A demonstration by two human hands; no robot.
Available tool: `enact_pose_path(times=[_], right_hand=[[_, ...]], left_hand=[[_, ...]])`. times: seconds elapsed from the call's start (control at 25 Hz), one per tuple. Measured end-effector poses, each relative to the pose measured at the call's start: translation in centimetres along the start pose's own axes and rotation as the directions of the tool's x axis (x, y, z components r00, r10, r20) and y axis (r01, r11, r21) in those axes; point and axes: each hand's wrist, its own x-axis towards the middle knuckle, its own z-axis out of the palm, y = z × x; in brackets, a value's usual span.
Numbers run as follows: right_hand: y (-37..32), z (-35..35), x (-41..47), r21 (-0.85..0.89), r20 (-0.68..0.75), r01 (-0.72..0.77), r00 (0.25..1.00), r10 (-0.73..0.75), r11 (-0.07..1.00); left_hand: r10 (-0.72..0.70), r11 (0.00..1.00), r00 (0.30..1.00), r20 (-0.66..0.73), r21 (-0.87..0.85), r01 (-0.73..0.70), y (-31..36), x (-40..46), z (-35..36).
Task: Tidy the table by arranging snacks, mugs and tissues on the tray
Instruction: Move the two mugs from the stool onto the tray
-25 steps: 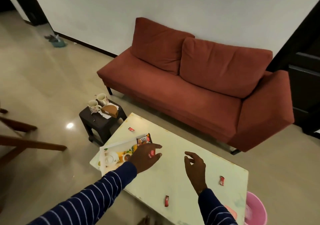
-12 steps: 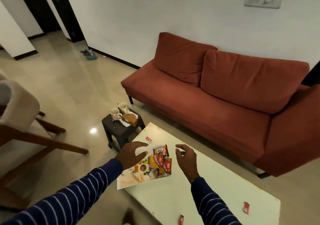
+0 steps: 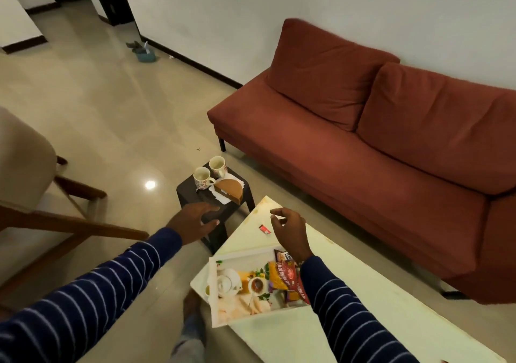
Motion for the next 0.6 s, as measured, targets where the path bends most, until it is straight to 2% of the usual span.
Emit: enact_pose_path(times=[0.16,0.32,0.44,0.6], right_hand=[[-1.8,9.4,7.0,-0.061,0.019,-0.113,0.993,0.115,0.992],[-3.4,17.4,13.7,-0.126,0.064,-0.151,0.985,0.16,0.98],[-3.3,22.8,18.9,-0.175,0.101,-0.193,0.972,0.212,0.965],[-1.6,29.1,25.2,-0.273,0.17,-0.179,0.958,0.23,0.945]], left_hand=[[-0.061,0.998,0.997,0.056,-0.024,0.063,-10.3,8.3,-3.9],[-0.039,0.999,0.992,0.116,0.012,0.038,-18.9,17.3,-5.8],[-0.039,0.999,0.99,0.136,0.002,0.039,-23.9,23.9,-5.0],[-0.037,0.999,0.983,0.179,-0.028,0.042,-28.6,30.6,-1.5]])
